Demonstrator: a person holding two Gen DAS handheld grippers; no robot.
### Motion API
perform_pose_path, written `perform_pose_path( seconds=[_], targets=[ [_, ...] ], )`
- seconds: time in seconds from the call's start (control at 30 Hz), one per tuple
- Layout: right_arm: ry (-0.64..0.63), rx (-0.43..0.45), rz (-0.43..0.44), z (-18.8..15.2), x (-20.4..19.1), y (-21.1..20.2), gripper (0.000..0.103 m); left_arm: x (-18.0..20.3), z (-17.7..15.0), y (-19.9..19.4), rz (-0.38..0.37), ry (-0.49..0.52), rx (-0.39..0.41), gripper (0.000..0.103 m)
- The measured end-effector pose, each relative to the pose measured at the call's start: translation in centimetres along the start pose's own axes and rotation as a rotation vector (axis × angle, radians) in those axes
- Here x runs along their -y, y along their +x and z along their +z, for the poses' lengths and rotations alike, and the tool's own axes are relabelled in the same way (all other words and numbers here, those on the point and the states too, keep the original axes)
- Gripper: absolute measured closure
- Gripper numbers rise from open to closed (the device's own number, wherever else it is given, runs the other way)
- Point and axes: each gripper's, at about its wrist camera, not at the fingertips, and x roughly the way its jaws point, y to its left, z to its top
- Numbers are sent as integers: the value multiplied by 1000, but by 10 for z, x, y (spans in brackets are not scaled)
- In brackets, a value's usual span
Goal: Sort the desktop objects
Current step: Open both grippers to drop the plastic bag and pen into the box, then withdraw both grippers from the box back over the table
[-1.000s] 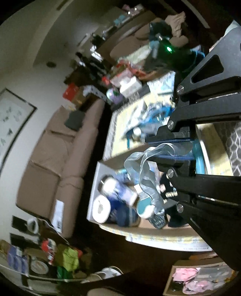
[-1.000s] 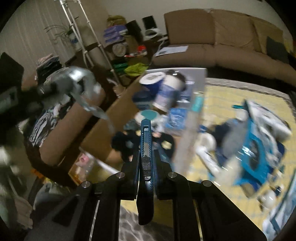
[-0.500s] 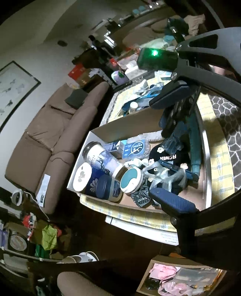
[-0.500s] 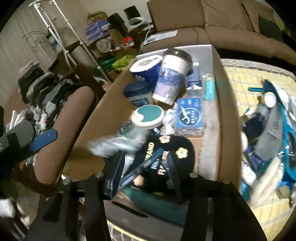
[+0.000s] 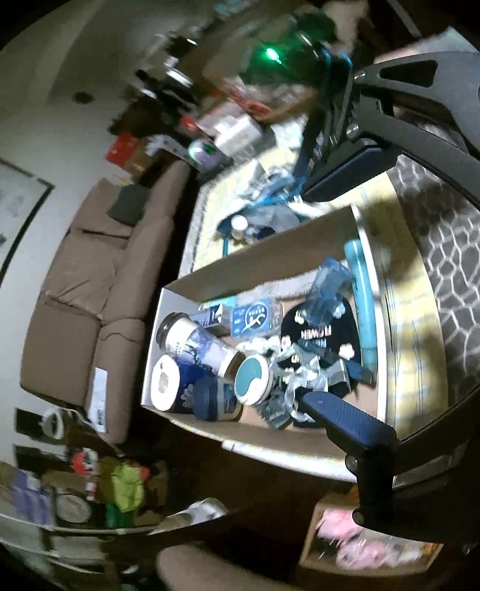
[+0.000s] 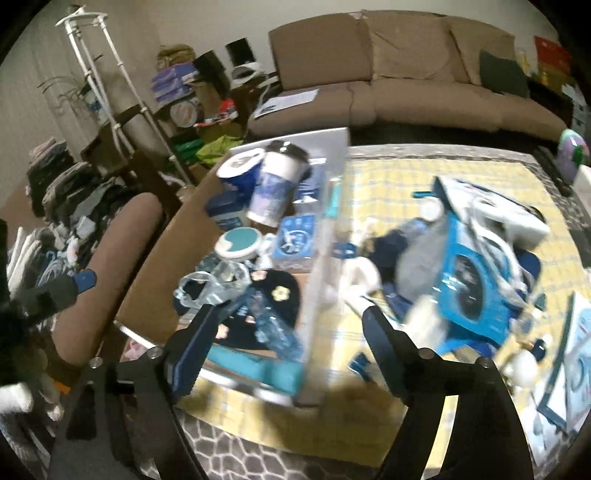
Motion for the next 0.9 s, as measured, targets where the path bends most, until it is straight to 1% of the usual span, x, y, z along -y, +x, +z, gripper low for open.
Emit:
perform_pose_path(
  seconds=[0.03,0.07,0.1,0.23,0.37,0.6,0.9],
  targets=[
    [-1,7,-6,-2,2,-5,12,5,-1,0,30,23,-1,0],
    [-5,13,-17,-3,3,-9,6,11,-2,-1,58,46,0,0],
    [-12,22,-35,-6,5,-15,2,14,-3,-2,68,59,-2,0],
    [-13,34,-55,-12,10,-31,1,23,-9,-8,94,80,-3,0],
    [-14,41,-78,-18,14,-45,0,29,-18,-16,103,85,-3,0],
    [-33,57,-107,-31,18,-71,0,38,-29,-23,109,98,-6,0],
    [-64,55,-182,-46,31,-89,0,50,-45,-19,103,110,-26,0]
  ],
)
